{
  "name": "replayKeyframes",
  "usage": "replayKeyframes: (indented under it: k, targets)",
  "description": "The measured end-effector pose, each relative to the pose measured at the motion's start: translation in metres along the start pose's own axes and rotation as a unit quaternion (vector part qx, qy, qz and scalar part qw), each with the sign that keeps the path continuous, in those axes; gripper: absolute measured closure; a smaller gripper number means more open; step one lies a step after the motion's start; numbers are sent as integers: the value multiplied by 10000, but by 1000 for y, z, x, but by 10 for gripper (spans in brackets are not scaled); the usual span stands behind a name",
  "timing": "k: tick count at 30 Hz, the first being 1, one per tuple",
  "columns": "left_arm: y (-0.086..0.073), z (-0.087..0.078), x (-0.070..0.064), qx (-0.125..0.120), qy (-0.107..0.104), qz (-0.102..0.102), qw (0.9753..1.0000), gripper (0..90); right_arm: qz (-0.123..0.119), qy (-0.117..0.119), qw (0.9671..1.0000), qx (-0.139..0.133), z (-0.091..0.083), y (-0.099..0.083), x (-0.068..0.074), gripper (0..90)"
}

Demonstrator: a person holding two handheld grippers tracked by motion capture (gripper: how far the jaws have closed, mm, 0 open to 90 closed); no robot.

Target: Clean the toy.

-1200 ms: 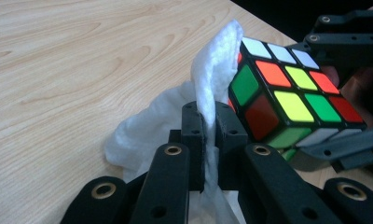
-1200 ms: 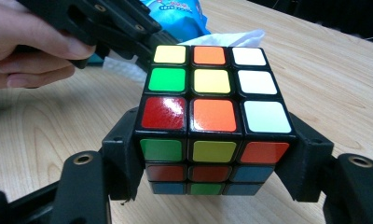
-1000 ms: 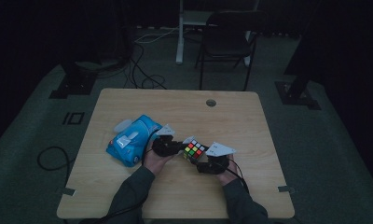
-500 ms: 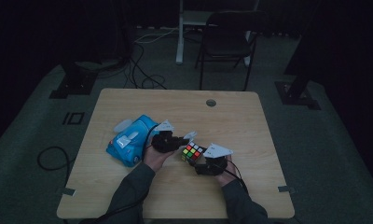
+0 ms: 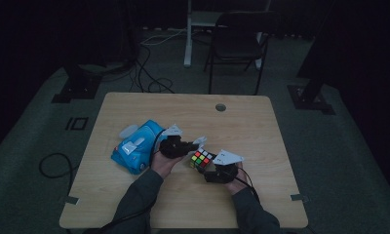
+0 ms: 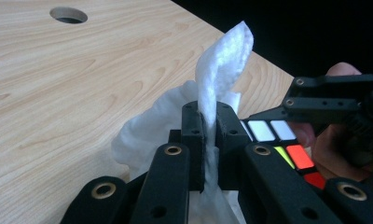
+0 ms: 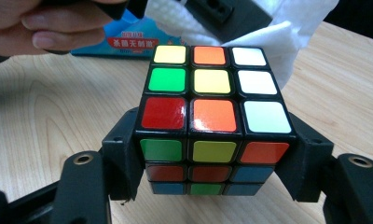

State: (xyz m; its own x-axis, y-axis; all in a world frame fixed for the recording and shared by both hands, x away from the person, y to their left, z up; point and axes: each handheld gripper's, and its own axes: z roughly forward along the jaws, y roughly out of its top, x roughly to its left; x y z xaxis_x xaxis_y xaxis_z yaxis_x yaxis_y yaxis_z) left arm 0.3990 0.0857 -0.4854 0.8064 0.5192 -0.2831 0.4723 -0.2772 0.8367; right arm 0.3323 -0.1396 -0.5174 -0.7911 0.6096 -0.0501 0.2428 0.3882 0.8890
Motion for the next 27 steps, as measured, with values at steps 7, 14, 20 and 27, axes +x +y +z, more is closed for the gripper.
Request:
replayKeyframes:
  k: [7, 14, 20, 27]
  targets:
    - [-6, 6, 3, 157, -48, -84, 9998, 856, 1, -57, 9999, -87, -4, 1, -3, 342]
    - [-13, 10, 7, 314, -37, -126, 9994, 856, 5, -70, 9999, -153, -6, 3, -4, 342]
    - [-22, 11, 6, 411, -18, -142, 9991, 856, 66, -152, 9997, -205, -10, 3, -9, 342]
    - [-29, 6, -2, 515, 130, 42, 9986, 856, 178, -260, 9993, -176, -11, 2, -13, 342]
